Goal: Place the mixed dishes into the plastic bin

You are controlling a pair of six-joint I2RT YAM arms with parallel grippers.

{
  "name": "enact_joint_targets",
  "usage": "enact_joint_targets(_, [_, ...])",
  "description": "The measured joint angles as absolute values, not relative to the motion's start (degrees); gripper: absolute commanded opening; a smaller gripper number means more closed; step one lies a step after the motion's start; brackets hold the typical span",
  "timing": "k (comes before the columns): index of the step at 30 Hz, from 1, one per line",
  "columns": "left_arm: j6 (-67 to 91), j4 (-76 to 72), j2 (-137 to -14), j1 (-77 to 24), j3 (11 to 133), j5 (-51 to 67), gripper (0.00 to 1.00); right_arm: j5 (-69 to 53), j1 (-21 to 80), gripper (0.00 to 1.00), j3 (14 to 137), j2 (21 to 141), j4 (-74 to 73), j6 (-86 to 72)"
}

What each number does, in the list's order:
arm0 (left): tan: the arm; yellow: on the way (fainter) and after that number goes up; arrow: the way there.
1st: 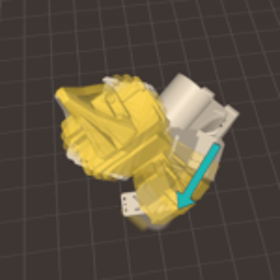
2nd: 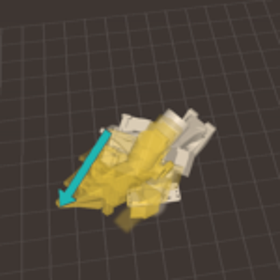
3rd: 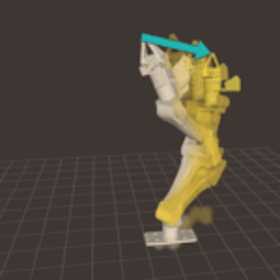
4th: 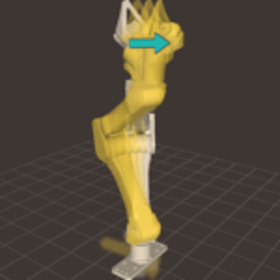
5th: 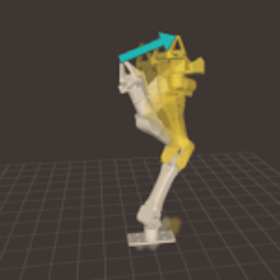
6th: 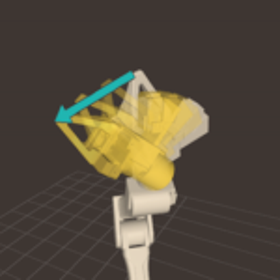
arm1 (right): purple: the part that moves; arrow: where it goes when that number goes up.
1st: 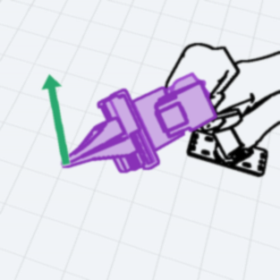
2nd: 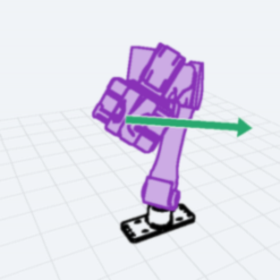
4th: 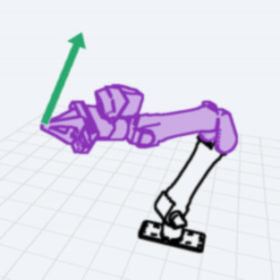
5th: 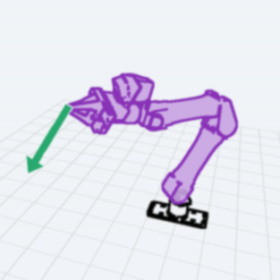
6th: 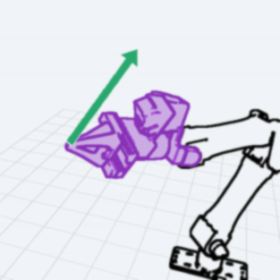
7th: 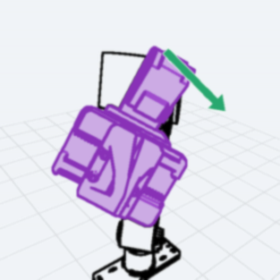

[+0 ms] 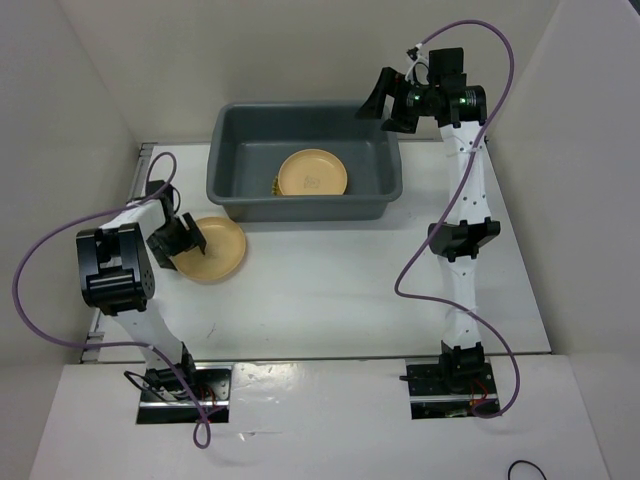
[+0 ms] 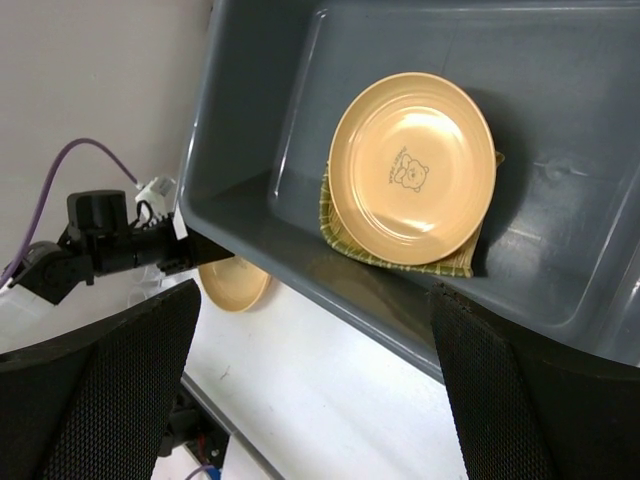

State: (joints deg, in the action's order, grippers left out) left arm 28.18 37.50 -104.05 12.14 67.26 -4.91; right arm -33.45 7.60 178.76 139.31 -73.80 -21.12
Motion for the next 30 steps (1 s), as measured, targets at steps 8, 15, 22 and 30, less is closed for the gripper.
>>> enact_joint_targets(8, [26.59, 34.57, -103.98, 12.95, 65.63, 0.38, 0.58, -34.37, 7.18, 0.99, 178.76, 139.31, -73.8, -20.88])
enact_joint_targets(15, [25.39, 31.92, -103.46, 13.26, 63.13, 12.67, 0.0, -34.96, 6.79, 0.99, 178.76, 139.31, -73.8, -20.64])
enact_joint_targets(22, [25.76, 28.16, -100.79, 12.6, 57.56, 20.99, 0.0, -35.42, 5.93, 0.99, 178.76, 139.31, -73.8, -20.6])
enact_joint_targets(30, [26.22, 34.04, -95.29, 2.44, 55.64, 23.44, 0.0, -36.73, 4.4, 0.99, 178.76, 139.31, -73.8, -20.69])
